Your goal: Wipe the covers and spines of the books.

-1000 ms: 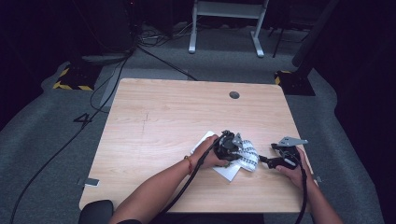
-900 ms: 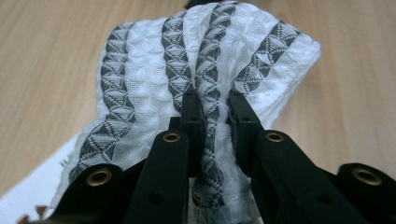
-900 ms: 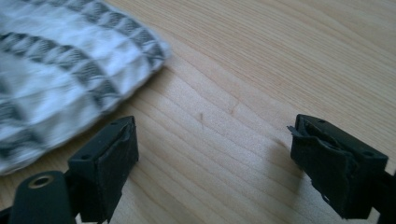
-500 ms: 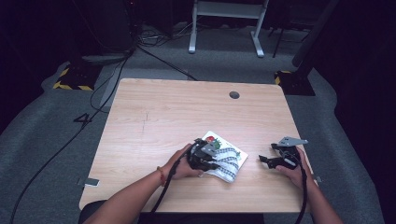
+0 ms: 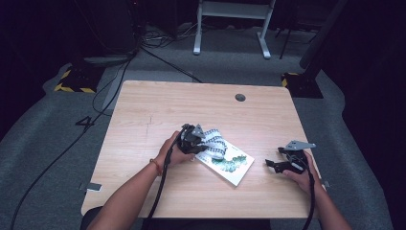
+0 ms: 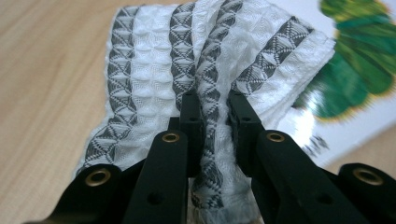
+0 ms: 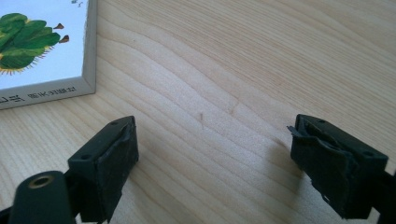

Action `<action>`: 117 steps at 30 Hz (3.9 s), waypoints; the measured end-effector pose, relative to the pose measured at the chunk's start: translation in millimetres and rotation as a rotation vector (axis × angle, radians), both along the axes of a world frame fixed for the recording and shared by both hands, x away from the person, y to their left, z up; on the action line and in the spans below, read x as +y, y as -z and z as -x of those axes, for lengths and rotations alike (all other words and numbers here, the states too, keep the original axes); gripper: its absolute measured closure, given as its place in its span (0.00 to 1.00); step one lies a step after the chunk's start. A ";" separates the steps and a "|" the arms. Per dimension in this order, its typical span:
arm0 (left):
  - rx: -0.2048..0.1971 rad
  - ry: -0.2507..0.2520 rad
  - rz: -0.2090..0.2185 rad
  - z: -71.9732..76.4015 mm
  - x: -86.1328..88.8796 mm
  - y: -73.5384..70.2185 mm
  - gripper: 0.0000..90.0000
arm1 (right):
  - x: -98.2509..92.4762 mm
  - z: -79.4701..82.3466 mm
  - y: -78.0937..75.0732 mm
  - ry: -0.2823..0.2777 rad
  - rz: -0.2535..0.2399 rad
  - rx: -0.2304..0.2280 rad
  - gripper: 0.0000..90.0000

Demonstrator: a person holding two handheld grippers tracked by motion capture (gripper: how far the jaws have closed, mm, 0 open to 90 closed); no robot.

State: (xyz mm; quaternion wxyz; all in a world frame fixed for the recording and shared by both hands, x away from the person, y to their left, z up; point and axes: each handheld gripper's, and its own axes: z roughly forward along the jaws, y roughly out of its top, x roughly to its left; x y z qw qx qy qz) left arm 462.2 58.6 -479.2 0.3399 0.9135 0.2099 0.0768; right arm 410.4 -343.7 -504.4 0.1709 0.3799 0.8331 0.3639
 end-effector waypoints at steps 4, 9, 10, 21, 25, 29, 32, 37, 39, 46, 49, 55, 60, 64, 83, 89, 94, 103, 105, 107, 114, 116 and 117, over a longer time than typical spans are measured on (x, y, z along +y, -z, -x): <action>0.002 -0.010 -0.003 -12.2 -14.1 -0.6 0.89 | 0.0 0.0 0.0 0.000 -0.001 0.000 0.17; -0.011 0.037 -0.028 -14.4 -46.2 -3.3 0.89 | 0.0 0.0 0.0 0.000 -0.001 0.000 0.17; -0.021 0.059 -0.033 -12.2 -55.0 -3.8 0.89 | 0.0 0.0 0.0 0.000 0.000 0.000 0.17; -0.006 0.266 0.033 40.8 -91.6 -1.1 0.89 | -0.4 -0.1 0.1 -0.005 0.000 0.000 0.17; 0.007 0.296 0.048 54.5 -83.0 0.2 0.89 | -0.4 -0.1 0.1 -0.005 0.000 0.000 0.17; 0.013 0.300 0.041 64.2 -66.2 0.0 0.89 | -0.4 0.0 0.1 -0.004 0.000 0.000 0.17; 0.023 0.272 0.042 67.0 -45.3 0.7 0.89 | -0.4 -0.1 0.1 -0.004 0.000 0.000 0.17; 0.008 0.183 0.009 56.1 -10.5 -0.5 0.89 | -0.3 -0.1 0.1 -0.005 0.000 0.000 0.17; -0.001 0.151 0.005 51.0 -0.9 -0.1 0.89 | -0.3 -0.1 0.1 -0.004 0.000 0.000 0.17; -0.006 0.051 0.003 29.8 21.5 0.9 0.88 | -0.4 -0.1 0.1 -0.005 0.000 0.000 0.17; -0.001 -0.004 0.016 21.0 29.2 2.6 0.88 | -0.4 -0.1 0.1 -0.005 0.001 0.000 0.17; 0.013 -0.064 0.007 4.2 30.8 8.5 0.89 | -0.3 -0.1 0.0 -0.005 -0.001 0.000 0.17; -0.003 -0.052 0.013 -6.5 12.1 3.1 0.89 | -0.3 -0.2 0.1 -0.005 -0.001 0.000 0.17; -0.001 -0.039 0.021 -15.1 -7.3 -2.8 0.89 | -0.3 -0.2 0.1 -0.005 0.000 0.000 0.17; 0.015 0.306 -0.009 41.5 -120.5 -7.3 0.89 | -0.3 0.1 0.1 -0.004 0.000 0.000 0.17; 0.043 0.317 0.010 51.9 -91.8 -5.1 0.89 | -0.4 -0.1 0.1 -0.007 0.000 0.000 0.17; 0.058 0.275 0.012 55.5 -56.6 -4.1 0.89 | -0.3 -0.1 0.0 -0.006 -0.001 0.001 0.17; 0.059 0.133 0.009 42.9 -1.7 -2.4 0.89 | -0.3 -0.1 0.0 -0.006 -0.001 0.001 0.17; 0.049 0.114 0.004 39.4 2.3 -2.2 0.89 | -0.2 0.0 0.1 -0.004 -0.001 0.000 0.17; 0.055 0.087 0.010 34.6 6.0 -1.6 0.89 | -0.3 0.0 0.1 -0.004 0.001 0.000 0.17; 0.034 0.042 0.008 15.9 -2.6 -1.4 0.89 | -0.3 -0.2 0.0 -0.006 -0.001 0.001 0.17; 0.030 0.037 0.000 9.4 -7.7 -2.1 0.89 | -0.3 -0.2 0.0 -0.006 -0.001 0.000 0.17; 0.024 0.032 -0.008 5.9 -11.2 -2.5 0.89 | -0.3 -0.2 0.1 -0.006 -0.001 0.000 0.17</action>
